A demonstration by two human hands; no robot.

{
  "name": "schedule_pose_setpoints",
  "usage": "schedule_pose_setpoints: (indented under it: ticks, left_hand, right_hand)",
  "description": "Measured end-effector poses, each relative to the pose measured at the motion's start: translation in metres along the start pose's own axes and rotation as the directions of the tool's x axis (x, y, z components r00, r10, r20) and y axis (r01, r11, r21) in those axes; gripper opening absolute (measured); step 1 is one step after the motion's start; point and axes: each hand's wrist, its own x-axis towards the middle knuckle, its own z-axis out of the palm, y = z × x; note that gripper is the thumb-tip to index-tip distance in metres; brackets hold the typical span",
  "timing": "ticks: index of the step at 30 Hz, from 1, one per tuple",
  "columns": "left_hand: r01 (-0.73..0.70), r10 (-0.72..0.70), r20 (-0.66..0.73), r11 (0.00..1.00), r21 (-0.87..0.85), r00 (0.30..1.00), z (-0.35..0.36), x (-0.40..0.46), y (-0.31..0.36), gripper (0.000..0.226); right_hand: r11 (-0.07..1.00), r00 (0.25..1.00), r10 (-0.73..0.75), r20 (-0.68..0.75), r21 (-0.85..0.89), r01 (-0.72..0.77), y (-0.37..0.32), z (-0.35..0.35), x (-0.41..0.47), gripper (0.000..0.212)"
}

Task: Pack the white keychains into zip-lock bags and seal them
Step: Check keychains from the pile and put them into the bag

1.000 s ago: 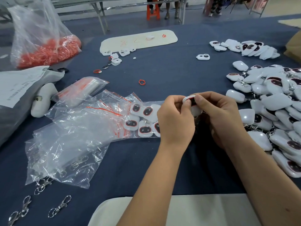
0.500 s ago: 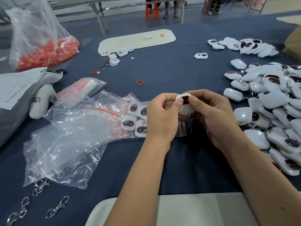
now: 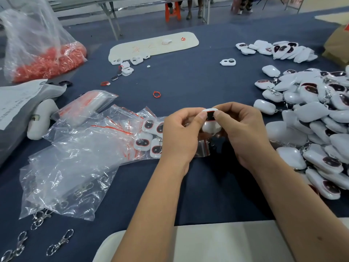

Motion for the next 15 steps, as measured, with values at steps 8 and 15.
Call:
schedule_pose_setpoints:
  ticks: [8,15]
  left_hand:
    - [0.070,-0.069,0.010,0.990,-0.124,0.998,-0.004,0.000,0.004,0.016]
    - [0.076,-0.061,0.086,0.980,-0.186,0.994,-0.007,-0.002,0.010,0.015]
  right_hand:
    - [0.972,0.987,0.077,0.138,0.212,-0.106,-0.004,-0.002,0.000,0.009]
    - [0.969,0.988,0.019,0.155,0.241,-0.056,-0.007,-0.004,-0.001,0.009]
